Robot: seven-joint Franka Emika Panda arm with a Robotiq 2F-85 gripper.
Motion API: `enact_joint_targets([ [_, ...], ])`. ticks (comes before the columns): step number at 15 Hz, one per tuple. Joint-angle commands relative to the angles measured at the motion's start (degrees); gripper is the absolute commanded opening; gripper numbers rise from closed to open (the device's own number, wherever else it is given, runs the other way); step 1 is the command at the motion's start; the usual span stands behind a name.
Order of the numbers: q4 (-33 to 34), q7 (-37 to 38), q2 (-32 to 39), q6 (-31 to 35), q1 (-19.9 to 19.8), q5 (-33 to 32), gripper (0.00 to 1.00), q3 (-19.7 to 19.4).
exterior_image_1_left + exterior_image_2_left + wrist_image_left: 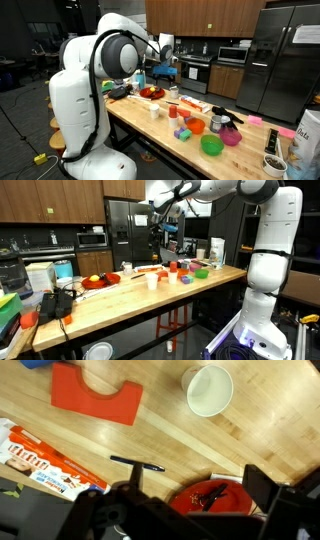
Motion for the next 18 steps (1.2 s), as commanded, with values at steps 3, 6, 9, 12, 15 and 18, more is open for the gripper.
enact_joint_targets([
  [3,-2.3,-0.3,-5.7,-15.2,-0.9,-0.5,1.00,1.8],
  [6,-4.0,6.3,-10.7,-27.3,-0.9,-2.1,1.00,2.0],
  [9,-3.6,12.0,-13.9,-31.5,-1.0,-5.5,1.00,2.3],
  [12,-2.5,10.9,-13.0,-31.3,-0.7,-4.8,1.00,2.1],
  [15,-3.0,11.4,-13.3,-31.3,-0.7,-5.0,1.00,2.1],
  [18,2.3,8.1,-7.6,-33.4,-1.6,-4.5,1.00,0.5],
])
